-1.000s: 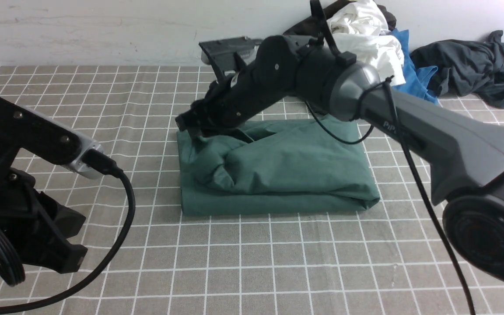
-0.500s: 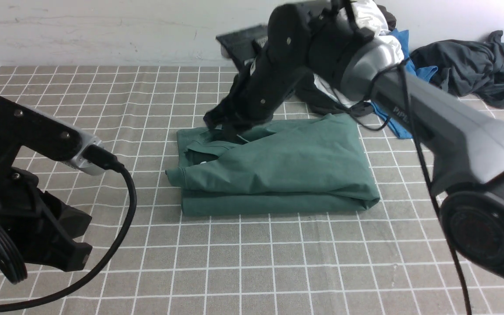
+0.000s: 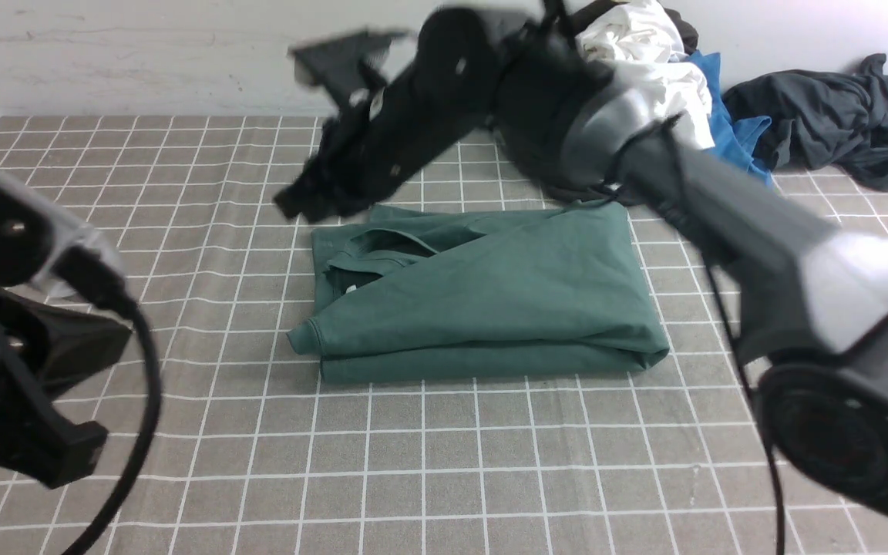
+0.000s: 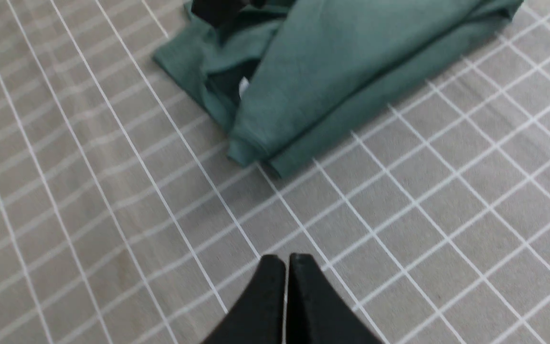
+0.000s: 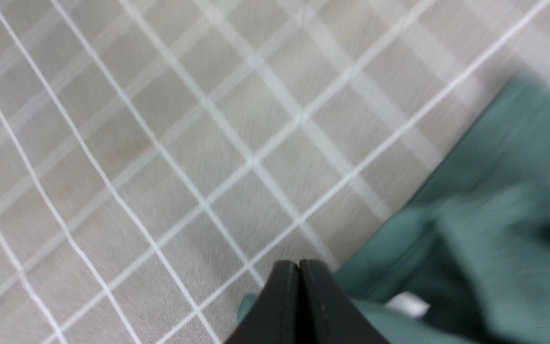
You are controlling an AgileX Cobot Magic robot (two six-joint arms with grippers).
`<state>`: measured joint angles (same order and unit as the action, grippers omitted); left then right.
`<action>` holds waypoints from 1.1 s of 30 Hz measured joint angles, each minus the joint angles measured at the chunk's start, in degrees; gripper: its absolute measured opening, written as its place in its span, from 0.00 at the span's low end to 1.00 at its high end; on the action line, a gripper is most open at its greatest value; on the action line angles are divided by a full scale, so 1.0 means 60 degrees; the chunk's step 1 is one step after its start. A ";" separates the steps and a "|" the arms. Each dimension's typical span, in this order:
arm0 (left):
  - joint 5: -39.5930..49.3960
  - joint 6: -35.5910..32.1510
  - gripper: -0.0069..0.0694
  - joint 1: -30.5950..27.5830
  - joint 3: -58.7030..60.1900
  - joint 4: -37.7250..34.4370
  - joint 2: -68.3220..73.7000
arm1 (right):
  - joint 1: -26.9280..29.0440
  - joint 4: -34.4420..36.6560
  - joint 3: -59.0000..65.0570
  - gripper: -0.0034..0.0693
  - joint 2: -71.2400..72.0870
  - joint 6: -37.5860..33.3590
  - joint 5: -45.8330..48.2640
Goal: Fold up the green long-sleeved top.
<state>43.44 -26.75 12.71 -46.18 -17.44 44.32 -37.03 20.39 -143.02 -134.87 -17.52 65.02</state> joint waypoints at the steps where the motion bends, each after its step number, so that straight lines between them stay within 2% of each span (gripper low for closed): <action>1: -0.0269 -0.0268 0.08 0.0000 0.0101 -0.0022 -0.0519 | 0.0217 -0.0158 -0.0012 0.03 0.0740 0.0000 0.0230; 4: -0.0822 -0.0593 0.08 0.0000 0.0492 -0.0033 -0.1390 | 0.0777 -0.0361 0.0360 0.03 0.2186 -0.0009 0.0492; 10: -0.2636 -0.0796 0.08 0.0000 0.2176 -0.0033 -0.2908 | 0.3203 -0.0817 0.3122 0.03 0.6284 -0.0009 0.0537; 12: -0.2836 -0.0796 0.08 0.0000 0.2546 -0.0036 -0.3116 | 0.3973 -0.0872 0.4475 0.03 0.7529 -0.0009 0.0200; 13: -0.2836 -0.0805 0.08 0.0000 0.2578 -0.0046 -0.3133 | 0.4043 -0.0883 0.4621 0.03 0.7529 -0.0009 0.0131; 15: -0.2845 -0.0800 0.08 0.0000 0.2921 -0.0056 -0.3246 | 0.4719 -0.1177 0.6640 0.03 0.9336 -0.0009 -0.1125; 17: -0.2802 -0.0800 0.08 0.0000 0.3145 -0.0056 -0.3264 | 0.4951 -0.1653 0.8404 0.03 1.0773 -0.0032 -0.2726; 21: -0.2691 -0.0800 0.08 0.0000 0.3336 -0.0056 -0.3264 | 0.4939 -0.2603 1.2692 0.03 1.4038 -0.0073 -0.6492; 24: -0.2490 -0.0800 0.08 0.0000 0.3334 -0.0056 -0.3264 | 0.4875 -0.3076 1.6408 0.03 1.7031 -0.0084 -0.9969; 25: -0.2468 -0.0800 0.08 0.0000 0.3334 -0.0056 -0.3264 | 0.4875 -0.3097 1.6625 0.03 1.7384 -0.0096 -1.0162; 26: -0.2425 -0.0800 0.08 0.0000 0.3334 -0.0056 -0.3264 | 0.4875 -0.3183 1.8008 0.03 1.8522 -0.0103 -1.1445; 29: -0.2276 -0.0800 0.08 0.0000 0.3334 -0.0056 -0.3264 | 0.4875 -0.3283 2.0209 0.03 2.0411 0.0036 -1.2323; 33: -0.2267 -0.0800 0.08 0.0000 0.3334 -0.0056 -0.3264 | 0.4875 -0.3301 2.1211 0.03 2.1681 0.0162 -1.1978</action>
<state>29.84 -31.55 12.71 -26.17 -17.78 24.74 -7.78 0.58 -15.75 -4.78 -16.54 -6.84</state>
